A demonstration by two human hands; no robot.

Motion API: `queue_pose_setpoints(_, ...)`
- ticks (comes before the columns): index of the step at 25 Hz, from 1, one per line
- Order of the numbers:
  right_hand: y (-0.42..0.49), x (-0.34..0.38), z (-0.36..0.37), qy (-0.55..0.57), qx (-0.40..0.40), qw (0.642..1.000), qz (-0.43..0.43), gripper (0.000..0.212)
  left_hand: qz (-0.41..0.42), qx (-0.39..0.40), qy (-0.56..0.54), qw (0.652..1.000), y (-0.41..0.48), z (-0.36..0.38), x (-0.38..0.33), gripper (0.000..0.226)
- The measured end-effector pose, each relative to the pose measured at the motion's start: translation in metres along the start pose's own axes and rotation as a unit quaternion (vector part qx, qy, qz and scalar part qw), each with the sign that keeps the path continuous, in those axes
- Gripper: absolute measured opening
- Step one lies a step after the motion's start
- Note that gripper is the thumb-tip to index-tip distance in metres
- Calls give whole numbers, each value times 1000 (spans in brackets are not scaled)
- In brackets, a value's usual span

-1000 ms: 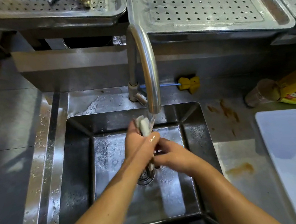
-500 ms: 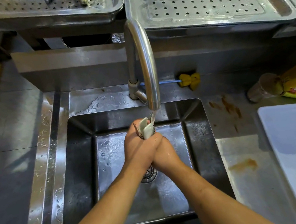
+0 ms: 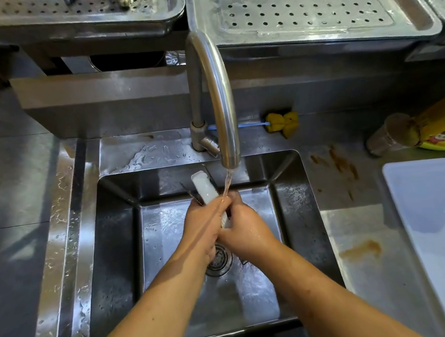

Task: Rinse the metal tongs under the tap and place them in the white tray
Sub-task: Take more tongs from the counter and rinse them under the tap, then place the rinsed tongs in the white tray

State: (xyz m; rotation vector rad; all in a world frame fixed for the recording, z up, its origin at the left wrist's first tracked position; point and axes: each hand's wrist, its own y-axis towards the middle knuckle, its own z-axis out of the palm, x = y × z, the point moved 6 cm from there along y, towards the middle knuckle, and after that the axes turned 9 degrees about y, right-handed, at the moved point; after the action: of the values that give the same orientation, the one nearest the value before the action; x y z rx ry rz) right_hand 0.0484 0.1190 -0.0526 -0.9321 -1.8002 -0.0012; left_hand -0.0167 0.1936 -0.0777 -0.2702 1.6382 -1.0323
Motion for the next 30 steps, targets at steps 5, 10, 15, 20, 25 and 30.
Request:
queue_pose_setpoints(5, 8, 24, -20, 235, -19, 972, -11, 52, -20, -8, -112, 994, 11, -22, -7, 28)
queue_pose_setpoints(10, 65, 70, -52, 312, -61, 946, 65, 51, 14, 13, -80, 997, 5, -39, -15, 21)
queue_pose_setpoints(15, 46, 47, -60, 142, 0, 987, 70, 48, -4, 37, -60, 997, 5, -37, -10, 14)
queue_pose_setpoints(20, -36, -22, -9, 155, 162, 971, 88, 54, -22, 63, 0, 998, -9, -5, 6, 26)
queue_pose_setpoints(25, -66, -45, -21, 166, 61, 980, 88, 37, -49, 93, 48, 993, -34, 33, 42, 36)
queue_pose_setpoints(30, -82, -61, -64, -107, 50, 990, 75, 55, -54, 114, 87, 988, -50, 64, 62, 38)
